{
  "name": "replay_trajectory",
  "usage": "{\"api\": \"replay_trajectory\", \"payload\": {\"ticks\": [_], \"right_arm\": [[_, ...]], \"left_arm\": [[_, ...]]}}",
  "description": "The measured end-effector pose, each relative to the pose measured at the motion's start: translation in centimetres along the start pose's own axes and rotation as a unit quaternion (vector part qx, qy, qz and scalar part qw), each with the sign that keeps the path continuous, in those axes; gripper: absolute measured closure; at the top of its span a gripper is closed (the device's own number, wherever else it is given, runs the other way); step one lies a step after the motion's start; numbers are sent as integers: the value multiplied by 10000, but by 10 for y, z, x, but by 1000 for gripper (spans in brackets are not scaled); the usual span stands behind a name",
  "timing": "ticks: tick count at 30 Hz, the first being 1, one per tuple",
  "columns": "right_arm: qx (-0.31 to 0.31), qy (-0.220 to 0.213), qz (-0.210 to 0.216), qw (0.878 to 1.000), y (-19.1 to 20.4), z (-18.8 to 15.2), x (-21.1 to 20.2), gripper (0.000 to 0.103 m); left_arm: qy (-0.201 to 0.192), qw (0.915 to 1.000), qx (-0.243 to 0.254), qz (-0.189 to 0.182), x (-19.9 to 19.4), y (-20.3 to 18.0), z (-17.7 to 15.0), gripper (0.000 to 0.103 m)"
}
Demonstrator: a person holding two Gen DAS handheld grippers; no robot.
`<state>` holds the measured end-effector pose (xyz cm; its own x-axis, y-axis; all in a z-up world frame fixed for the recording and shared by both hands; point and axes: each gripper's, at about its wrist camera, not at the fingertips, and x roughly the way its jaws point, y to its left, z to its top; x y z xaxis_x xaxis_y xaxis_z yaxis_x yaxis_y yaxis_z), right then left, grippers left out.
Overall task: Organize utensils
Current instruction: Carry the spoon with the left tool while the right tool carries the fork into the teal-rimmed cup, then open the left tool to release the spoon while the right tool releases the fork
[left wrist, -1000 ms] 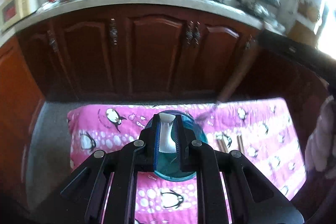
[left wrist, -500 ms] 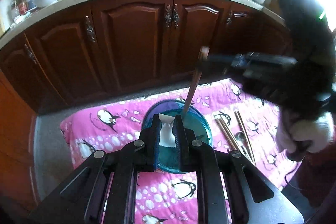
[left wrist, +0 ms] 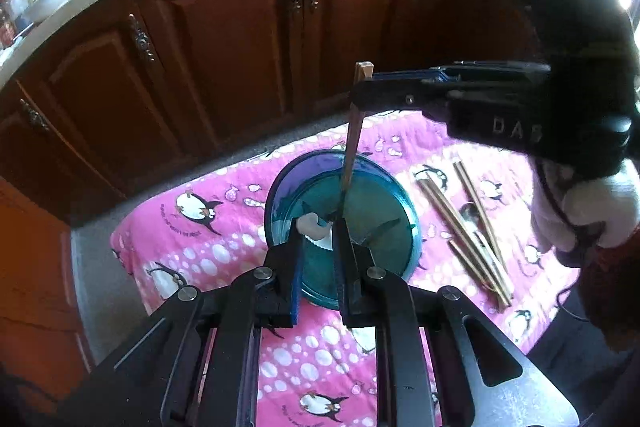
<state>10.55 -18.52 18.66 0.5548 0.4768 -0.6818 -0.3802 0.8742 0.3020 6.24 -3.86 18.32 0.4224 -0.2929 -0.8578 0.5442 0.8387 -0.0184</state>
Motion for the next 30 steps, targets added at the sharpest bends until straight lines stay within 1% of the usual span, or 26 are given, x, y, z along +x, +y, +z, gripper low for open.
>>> {"api": "replay_trajectory", "payload": {"ticks": [4, 6, 8, 10, 11, 12, 13, 14, 15, 17, 19, 21, 23, 24, 25, 26, 27, 29, 30], "right_arm": [[168, 14, 101, 9998, -4, 1, 4, 93], [240, 20, 100, 9997, -7, 0, 2, 89], [284, -16, 81, 9996, -10, -2, -3, 67], [323, -53, 90, 9994, -13, -5, -10, 66], [338, -59, 94, 9994, -13, -6, -13, 66], [354, -78, 109, 9993, -14, -8, -18, 66], [354, -93, 124, 9993, -14, -10, -22, 66], [330, -106, 138, 9993, -14, -13, -26, 66], [297, -120, 130, 9994, -14, -16, -31, 66], [321, -126, 96, 9994, -14, -24, -37, 66], [421, -79, 178, 9989, -16, -31, -41, 66], [489, -22, 188, 9986, -17, -41, -44, 66], [495, 11, 160, 9986, -18, -49, -48, 66], [501, 24, 152, 9986, -19, -52, -50, 66], [520, 27, 152, 9985, -20, -55, -53, 66], [557, 15, 155, 9983, -22, -58, -57, 66], [586, 3, 155, 9982, -24, -59, -61, 66], [619, -23, 131, 9980, -29, -63, -68, 66], [626, -44, 111, 9980, -31, -64, -73, 66]], "left_arm": [[73, 9996, -238, 138, 19, 2, -8, 91], [8, 9989, -461, 123, 23, 6, -12, 91], [-105, 9970, -765, 45, 22, 12, -17, 91], [-228, 9945, -1017, -116, 16, 17, -20, 88], [-299, 9933, -1103, -139, 12, 18, -21, 81], [-389, 9919, -1202, -158, 6, 19, -23, 77], [-495, 9902, -1294, -201, -2, 20, -24, 76], [-581, 9888, -1357, -214, -7, 21, -25, 71], [-690, 9870, -1438, -213, -12, 22, -26, 61], [-911, 9818, -1644, -291, -24, 23, -26, 49], [-1064, 9768, -1813, -396, -30, 21, -22, 49], [-1148, 9740, -1923, -342, -32, 18, -17, 49], [-1126, 9711, -2099, -129, -27, 15, -12, 50], [-1093, 9697, -2181, -95, -23, 14, -11, 54], [-1071, 9678, -2276, -109, -16, 14, -8, 61], [-1023, 9665, -2352, -100, -11, 15, -7, 81], [-943, 9669, -2370, -46, -6, 15, -6, 91], [-825, 9698, -2295, -38, 3, 14, -6, 92], [-780, 9731, -2170, -28, 5, 12, -6, 91]]}}
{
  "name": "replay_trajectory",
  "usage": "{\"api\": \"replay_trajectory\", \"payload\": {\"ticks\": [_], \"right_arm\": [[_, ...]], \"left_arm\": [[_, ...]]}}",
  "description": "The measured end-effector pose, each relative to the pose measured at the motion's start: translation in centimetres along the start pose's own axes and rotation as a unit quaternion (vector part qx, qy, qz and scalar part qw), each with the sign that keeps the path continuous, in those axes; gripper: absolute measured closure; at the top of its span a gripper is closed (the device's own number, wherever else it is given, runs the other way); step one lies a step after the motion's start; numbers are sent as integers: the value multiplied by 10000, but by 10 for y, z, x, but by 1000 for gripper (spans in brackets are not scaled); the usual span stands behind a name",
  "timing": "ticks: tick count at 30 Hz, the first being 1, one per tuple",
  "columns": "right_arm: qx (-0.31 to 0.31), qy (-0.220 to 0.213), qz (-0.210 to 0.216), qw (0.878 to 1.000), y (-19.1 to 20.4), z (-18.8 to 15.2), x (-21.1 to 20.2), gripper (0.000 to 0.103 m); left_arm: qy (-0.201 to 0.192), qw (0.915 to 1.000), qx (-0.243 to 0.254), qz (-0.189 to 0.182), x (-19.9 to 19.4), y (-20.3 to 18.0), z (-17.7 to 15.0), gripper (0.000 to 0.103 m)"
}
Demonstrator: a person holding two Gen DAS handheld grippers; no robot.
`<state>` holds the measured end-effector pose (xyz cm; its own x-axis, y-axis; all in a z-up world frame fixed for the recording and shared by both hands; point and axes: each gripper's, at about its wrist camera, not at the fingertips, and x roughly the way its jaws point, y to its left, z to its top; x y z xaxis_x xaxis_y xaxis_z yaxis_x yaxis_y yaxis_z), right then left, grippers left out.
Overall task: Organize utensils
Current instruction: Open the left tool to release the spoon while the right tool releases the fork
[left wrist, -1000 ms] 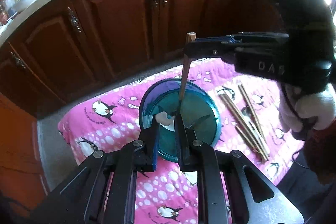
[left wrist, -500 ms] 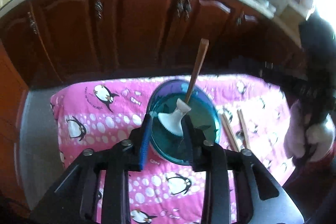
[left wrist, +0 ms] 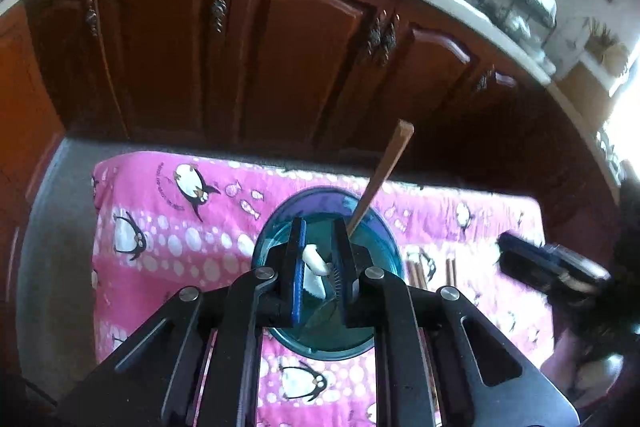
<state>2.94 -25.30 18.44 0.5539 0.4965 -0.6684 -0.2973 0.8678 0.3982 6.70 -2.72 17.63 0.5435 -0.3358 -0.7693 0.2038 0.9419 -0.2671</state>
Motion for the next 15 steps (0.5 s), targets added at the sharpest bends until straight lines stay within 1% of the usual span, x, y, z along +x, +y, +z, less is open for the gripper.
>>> {"api": "replay_trajectory", "payload": {"ticks": [6, 10, 12, 15], "right_arm": [[131, -173, -1, 9998, -12, -1, -22, 66], [188, -177, 14, 9997, -16, -3, -23, 66], [213, -130, 3, 9997, -18, -5, -20, 66], [269, -45, 14, 9996, -19, -7, -15, 66]], "left_arm": [[194, 9968, 777, -57, -6, -3, 13, 92], [530, 9872, 1501, 4, 3, -16, 10, 92], [566, 9880, 1436, 29, 10, -14, 5, 92], [595, 9911, 1191, 62, 23, -6, -7, 92]]}}
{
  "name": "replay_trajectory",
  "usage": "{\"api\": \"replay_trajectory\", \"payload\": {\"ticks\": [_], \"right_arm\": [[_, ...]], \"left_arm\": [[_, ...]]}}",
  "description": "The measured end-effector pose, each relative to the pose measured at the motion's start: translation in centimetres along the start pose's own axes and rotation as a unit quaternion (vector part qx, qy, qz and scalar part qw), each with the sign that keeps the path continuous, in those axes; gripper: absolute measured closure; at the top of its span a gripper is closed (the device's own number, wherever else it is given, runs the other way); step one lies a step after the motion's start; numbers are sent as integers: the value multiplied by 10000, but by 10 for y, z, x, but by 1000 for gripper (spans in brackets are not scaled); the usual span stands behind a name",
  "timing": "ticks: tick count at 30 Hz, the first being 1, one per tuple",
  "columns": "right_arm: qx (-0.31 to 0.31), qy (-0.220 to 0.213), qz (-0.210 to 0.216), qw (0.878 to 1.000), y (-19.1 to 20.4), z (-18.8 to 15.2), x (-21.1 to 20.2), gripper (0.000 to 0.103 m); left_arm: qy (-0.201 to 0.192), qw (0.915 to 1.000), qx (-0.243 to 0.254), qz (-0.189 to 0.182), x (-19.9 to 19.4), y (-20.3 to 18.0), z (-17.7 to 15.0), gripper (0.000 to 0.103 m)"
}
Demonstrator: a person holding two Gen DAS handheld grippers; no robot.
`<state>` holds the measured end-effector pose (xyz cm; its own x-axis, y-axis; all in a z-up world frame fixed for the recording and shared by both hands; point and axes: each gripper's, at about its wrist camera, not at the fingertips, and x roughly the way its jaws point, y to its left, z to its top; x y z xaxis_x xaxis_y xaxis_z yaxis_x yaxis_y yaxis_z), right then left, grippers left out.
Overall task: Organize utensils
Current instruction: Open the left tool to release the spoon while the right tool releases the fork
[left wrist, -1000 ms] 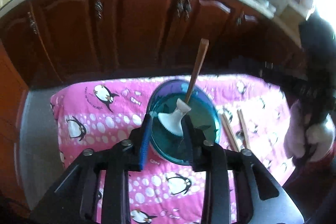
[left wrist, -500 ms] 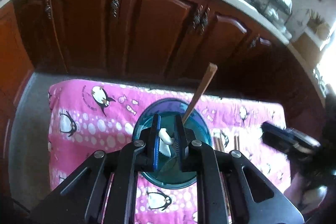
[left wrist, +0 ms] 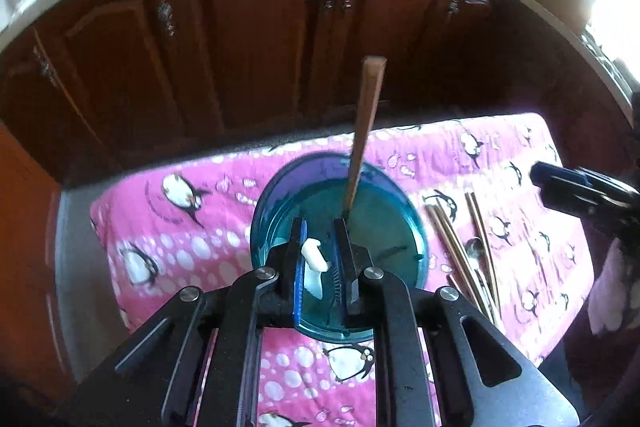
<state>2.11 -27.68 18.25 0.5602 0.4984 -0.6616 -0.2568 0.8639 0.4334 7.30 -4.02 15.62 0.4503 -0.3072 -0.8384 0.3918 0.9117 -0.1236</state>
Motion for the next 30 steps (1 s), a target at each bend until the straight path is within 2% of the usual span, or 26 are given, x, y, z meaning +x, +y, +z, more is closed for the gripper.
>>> {"api": "replay_trajectory", "payload": {"ticks": [2, 4, 6, 9, 11, 16, 22, 26, 30], "right_arm": [[-37, 73, -19, 10000, 0, -4, 2, 66], [-132, 134, -72, 9998, 1, -8, 2, 66], [-223, 160, -170, 9995, 4, -11, 3, 63], [-286, 175, -253, 9991, 6, -18, 2, 61], [-276, 184, -250, 9991, 6, -23, 0, 61], [-294, 141, -365, 9988, 8, -35, -10, 61], [-396, -50, -567, 9976, 16, -51, -31, 59], [-566, -169, -860, 9945, 17, -63, -49, 58], [-566, -251, -1026, 9928, 10, -74, -67, 58]], "left_arm": [[-13, 9998, -184, -33, 3, 4, -4, 89], [-111, 9990, -402, -141, 0, 9, -7, 76], [-258, 9973, -652, -196, -9, 15, -11, 57], [-524, 9936, -979, -190, -28, 20, -21, 48], [-688, 9914, -1115, -53, -42, 17, -28, 47], [-1039, 9878, -1018, 548, -68, -12, -49, 47], [-1270, 9851, -829, 814, -76, -49, -68, 47], [-1375, 9832, -623, 1023, -76, -78, -75, 47], [-1460, 9826, -569, 1000, -76, -99, -82, 47]]}}
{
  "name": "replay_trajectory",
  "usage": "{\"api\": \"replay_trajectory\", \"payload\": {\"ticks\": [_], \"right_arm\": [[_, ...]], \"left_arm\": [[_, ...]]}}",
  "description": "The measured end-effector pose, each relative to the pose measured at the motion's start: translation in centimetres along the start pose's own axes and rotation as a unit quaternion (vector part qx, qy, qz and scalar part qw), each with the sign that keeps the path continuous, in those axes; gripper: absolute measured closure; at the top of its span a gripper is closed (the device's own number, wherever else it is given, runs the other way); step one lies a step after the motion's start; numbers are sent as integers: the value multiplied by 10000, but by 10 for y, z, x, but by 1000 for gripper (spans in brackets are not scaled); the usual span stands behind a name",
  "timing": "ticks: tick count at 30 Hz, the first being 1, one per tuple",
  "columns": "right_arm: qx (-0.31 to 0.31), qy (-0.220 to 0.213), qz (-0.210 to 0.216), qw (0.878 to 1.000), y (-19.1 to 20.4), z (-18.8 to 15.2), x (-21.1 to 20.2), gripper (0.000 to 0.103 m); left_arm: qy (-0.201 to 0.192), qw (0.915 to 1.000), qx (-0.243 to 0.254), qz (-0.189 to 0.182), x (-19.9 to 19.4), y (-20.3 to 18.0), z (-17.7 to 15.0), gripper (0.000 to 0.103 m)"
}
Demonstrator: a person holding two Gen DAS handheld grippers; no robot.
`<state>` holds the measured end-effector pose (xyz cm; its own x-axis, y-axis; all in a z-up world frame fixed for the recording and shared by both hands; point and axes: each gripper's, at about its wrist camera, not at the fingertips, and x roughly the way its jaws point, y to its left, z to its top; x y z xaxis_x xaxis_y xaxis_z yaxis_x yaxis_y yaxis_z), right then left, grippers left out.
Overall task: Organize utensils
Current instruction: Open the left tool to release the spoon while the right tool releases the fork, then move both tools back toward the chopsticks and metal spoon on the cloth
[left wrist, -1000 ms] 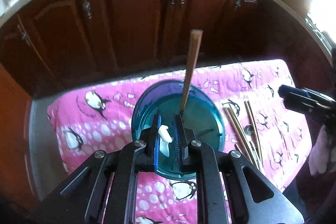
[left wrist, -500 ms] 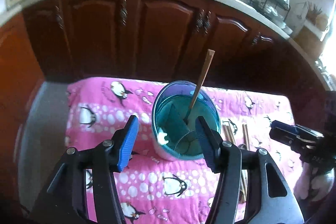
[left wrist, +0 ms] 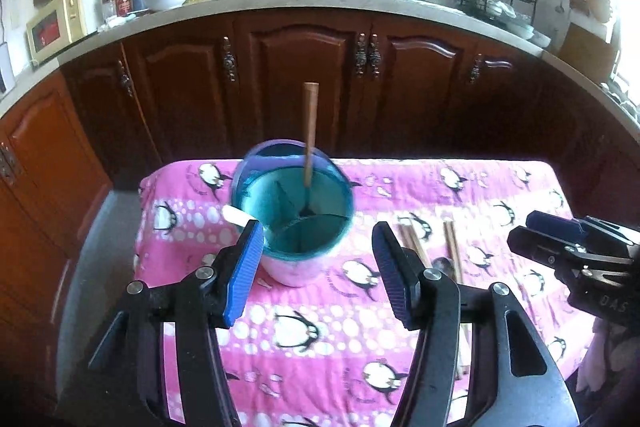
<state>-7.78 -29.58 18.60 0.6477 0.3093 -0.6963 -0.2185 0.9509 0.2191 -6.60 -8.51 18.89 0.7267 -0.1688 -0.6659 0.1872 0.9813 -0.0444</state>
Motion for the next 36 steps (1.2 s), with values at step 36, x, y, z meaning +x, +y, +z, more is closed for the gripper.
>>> {"api": "replay_trajectory", "payload": {"ticks": [36], "right_arm": [[285, 89, -712, 9970, -48, -40, -22, 48]], "left_arm": [[296, 9992, -117, -243, 15, -51, -30, 47]]}}
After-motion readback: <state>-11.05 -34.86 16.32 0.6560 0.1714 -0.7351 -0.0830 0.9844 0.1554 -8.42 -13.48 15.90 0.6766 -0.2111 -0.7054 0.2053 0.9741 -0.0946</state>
